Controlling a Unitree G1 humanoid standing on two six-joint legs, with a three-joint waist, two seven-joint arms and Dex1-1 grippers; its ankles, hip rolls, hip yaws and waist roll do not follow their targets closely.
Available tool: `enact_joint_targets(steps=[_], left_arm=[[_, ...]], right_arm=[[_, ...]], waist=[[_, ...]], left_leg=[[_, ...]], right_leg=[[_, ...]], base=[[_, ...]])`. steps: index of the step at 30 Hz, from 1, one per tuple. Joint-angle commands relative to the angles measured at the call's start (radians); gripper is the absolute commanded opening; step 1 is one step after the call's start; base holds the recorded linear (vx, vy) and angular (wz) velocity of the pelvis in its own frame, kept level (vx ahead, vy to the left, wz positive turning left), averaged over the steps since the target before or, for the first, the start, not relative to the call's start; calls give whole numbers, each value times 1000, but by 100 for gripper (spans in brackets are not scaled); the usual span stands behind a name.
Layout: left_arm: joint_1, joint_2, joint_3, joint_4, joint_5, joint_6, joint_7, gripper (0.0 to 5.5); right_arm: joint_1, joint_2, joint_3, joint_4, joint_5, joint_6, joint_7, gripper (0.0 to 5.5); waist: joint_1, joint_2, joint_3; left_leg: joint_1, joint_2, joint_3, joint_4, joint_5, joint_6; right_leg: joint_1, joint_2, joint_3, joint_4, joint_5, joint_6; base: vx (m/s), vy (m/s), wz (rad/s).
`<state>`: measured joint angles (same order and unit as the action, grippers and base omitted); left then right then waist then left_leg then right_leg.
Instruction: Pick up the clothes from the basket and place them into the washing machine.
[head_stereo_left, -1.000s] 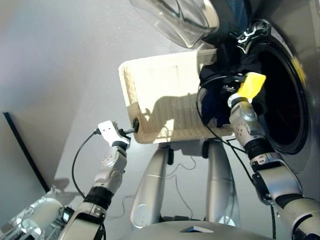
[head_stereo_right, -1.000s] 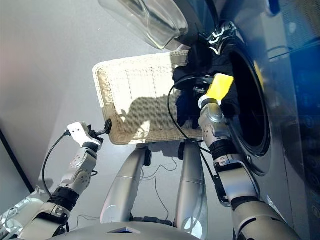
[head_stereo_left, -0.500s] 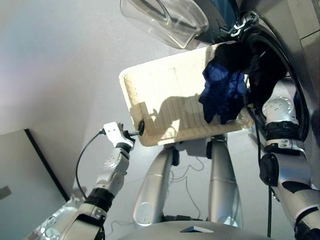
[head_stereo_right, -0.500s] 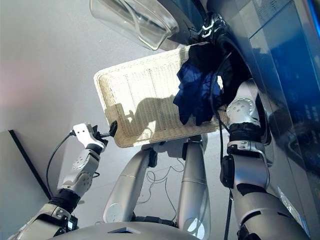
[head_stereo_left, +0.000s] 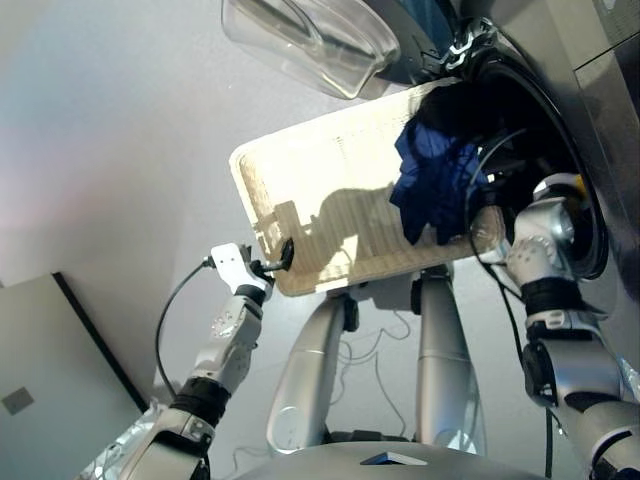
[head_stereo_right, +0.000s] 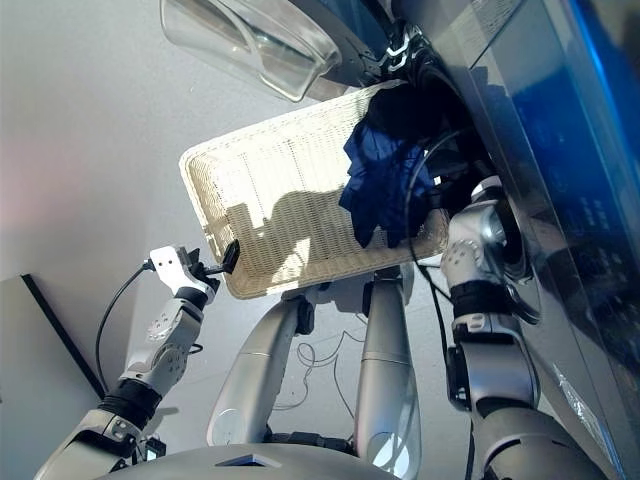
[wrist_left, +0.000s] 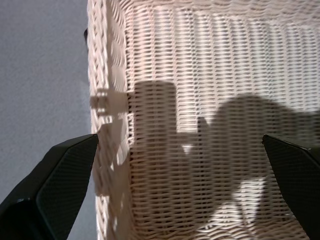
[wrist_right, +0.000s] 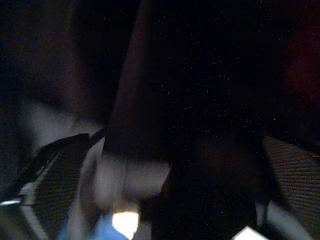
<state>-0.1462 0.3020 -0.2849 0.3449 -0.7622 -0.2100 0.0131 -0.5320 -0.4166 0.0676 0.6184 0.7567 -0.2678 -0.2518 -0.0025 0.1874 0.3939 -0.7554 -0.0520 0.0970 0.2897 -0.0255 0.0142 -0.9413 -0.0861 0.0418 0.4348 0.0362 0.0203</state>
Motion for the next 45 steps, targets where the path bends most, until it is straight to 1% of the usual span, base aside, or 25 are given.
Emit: enact_joint_targets(steps=[1, 4, 5, 9, 12, 15, 19, 23, 27, 28, 29, 30, 31, 32, 33, 34, 39, 43, 45], left_arm=[[105, 68, 46, -38, 21, -5, -29, 550], [112, 73, 52, -33, 30, 0, -44, 550], [112, 77, 54, -33, 34, -2, -48, 550], [101, 71, 63, -23, 45, 0, -42, 550], [89, 62, 77, -11, 52, -3, -22, 550], [79, 59, 92, -8, 58, -5, -1, 550], [57, 55, 99, 1, 54, -6, 38, 550], [30, 58, 96, -8, 40, -17, 82, 550], [7, 62, 92, -41, 9, -26, 119, 550], [-4, 59, 87, -45, 5, -25, 124, 550], [-9, 60, 84, -49, 4, -28, 129, 550], [-19, 63, 79, -56, 0, -30, 134, 550], [-29, 61, 74, -59, -3, -28, 136, 550], [-35, 61, 71, -61, -4, -30, 139, 550], [-44, 60, 66, -62, -3, -28, 142, 550], [-48, 59, 61, -67, -9, -28, 145, 550], [-70, 55, 57, -67, -22, -27, 158, 550], [-74, 54, 60, -57, -29, -26, 150, 550], [-78, 45, 67, -40, -35, -26, 147, 550]], right_arm=[[73, -38, 88, -69, -136, 42, 113, 550], [83, -61, 173, -53, -213, 86, 176, 550], [76, -75, 212, -34, -261, 103, 207, 550], [63, -55, 270, 2, -305, 131, 228, 550], [34, -20, 289, 56, -334, 147, 222, 550], [0, 8, 298, 91, -345, 152, 212, 550], [-56, 34, 283, 137, -337, 157, 166, 550], [-160, 43, 260, 216, -346, 164, 97, 550], [-275, 37, 258, 252, -345, 179, 52, 550], [-297, 36, 263, 257, -350, 181, 44, 550], [-321, 32, 259, 274, -354, 184, 37, 550], [-348, 24, 262, 279, -354, 185, 28, 550], [-363, 24, 264, 282, -351, 183, 24, 550], [-378, 21, 265, 287, -353, 186, 21, 481], [-389, 21, 269, 297, -358, 189, 17, 233], [-399, 25, 271, 299, -359, 190, 10, 0], [-404, 47, 274, 305, -349, 185, 7, 0], [-377, 66, 263, 302, -314, 172, 18, 0], [-342, 72, 256, 260, -287, 159, 22, 0]], waist=[[-3, -41, -79], [2, -58, -81], [5, -62, -81], [16, -71, -72], [27, -70, -63], [41, -65, -54], [50, -52, -29], [60, -41, -2], [68, -36, 30], [67, -36, 40], [66, -33, 50], [64, -30, 61], [61, -31, 68], [61, -32, 73], [61, -33, 76], [60, -35, 77], [54, -52, 73], [48, -67, 58], [38, -80, 50]], left_leg=[[-50, 13, -38, 33, -28, -2], [-43, 11, -49, 16, -16, -5], [-40, 10, -53, 9, -11, -6], [-48, 4, -64, 18, -6, -8], [-81, 0, -75, 55, -13, -6], [-140, -2, -82, 111, -28, 0], [-218, -6, -90, 203, -52, 8], [-296, -10, -88, 283, -77, 12], [-369, -4, -83, 351, -100, 21], [-379, -6, -84, 363, -102, 22], [-393, -7, -81, 379, -105, 22], [-407, -7, -78, 391, -106, 21], [-413, -9, -77, 397, -107, 20], [-420, -9, -74, 405, -109, 19], [-429, -10, -71, 413, -110, 19], [-434, -10, -70, 417, -112, 19], [-441, -6, -62, 430, -120, 20], [-426, -3, -62, 414, -119, 22], [-407, 2, -61, 394, -117, 22]], right_leg=[[53, 10, -50, -60, -20, 42], [66, 6, -62, -77, -13, 44], [71, 4, -66, -80, -12, 45], [70, -1, -78, -70, -19, 43], [45, -4, -85, -22, -39, 40], [0, -8, -91, 34, -62, 33], [-74, -14, -93, 137, -98, 23], [-153, -23, -93, 231, -131, 16], [-220, -22, -89, 295, -150, 11], [-232, -22, -88, 305, -154, 10], [-248, -20, -86, 323, -154, 10], [-261, -24, -88, 333, -156, 10], [-270, -22, -88, 338, -158, 9], [-276, -22, -90, 345, -158, 9], [-288, -20, -91, 353, -161, 7], [-291, -18, -90, 353, -162, 6], [-306, -8, -93, 358, -155, 5], [-287, 0, -94, 330, -143, 7], [-270, 2, -95, 304, -134, 8]], base=[[0, 0, 0], [0, 0, 0], [0, 0, 0], [-4, -11, 99], [-6, -5, 65], [-17, -3, 304], [-6, -3, 62], [-6, 12, 97], [0, 0, 0], [0, 0, 0], [0, 0, 0], [0, 0, 0], [0, 0, 0], [0, 0, 0], [0, 0, 0], [0, 0, 0], [0, 0, 0], [0, 0, 0], [0, 0, 0]])
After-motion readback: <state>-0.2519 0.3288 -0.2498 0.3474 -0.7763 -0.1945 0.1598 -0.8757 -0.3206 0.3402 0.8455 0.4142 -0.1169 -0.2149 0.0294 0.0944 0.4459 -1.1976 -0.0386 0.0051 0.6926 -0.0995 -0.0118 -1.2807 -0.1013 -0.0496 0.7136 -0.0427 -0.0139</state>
